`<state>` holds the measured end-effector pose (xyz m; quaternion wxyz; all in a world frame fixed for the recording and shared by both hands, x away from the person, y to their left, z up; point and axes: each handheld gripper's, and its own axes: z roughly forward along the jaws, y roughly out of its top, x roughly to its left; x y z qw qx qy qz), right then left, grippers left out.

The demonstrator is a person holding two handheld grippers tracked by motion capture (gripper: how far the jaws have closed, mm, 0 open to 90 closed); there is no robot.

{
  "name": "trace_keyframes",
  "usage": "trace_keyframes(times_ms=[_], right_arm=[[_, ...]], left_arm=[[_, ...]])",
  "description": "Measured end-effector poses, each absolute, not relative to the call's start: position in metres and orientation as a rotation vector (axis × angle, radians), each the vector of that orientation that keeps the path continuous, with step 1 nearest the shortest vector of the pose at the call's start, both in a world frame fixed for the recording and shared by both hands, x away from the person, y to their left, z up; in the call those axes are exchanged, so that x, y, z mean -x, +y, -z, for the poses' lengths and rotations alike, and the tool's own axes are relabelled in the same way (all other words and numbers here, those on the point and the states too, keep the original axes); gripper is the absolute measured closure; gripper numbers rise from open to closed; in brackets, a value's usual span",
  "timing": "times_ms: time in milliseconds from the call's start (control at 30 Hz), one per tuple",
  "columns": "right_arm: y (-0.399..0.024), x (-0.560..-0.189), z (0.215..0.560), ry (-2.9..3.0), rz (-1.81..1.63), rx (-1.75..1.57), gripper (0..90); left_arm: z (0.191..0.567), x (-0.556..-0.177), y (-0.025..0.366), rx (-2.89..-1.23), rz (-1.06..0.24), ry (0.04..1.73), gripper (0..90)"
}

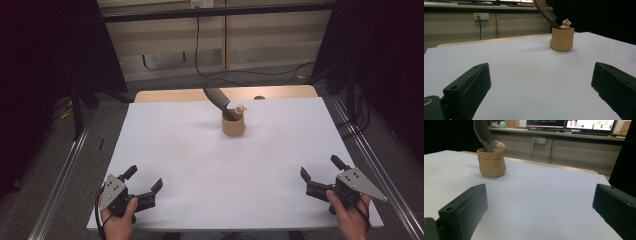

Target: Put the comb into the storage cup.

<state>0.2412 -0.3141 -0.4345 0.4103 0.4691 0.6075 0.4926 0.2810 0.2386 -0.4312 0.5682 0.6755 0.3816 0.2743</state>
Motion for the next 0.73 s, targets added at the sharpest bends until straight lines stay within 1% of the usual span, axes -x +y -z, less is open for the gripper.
trace_keyframes(times_ms=[267,633,733], right_arm=[[-0.3166,-0.2379,0.444,1.551,-1.213,-1.22,0.0],[-0.314,-0.2434,0.4445,1.547,-1.254,-1.19,0.0],[-0.3134,-0.2443,0.4448,1.549,-1.251,-1.188,0.0]], left_arm=[[0.4313,-0.2816,0.2389,-1.577,-0.637,0.902,2.8],[0.4322,-0.2843,0.2408,-1.562,-0.62,0.922,2.8],[0.4316,-0.2855,0.2408,-1.568,-0.653,0.943,3.5]])
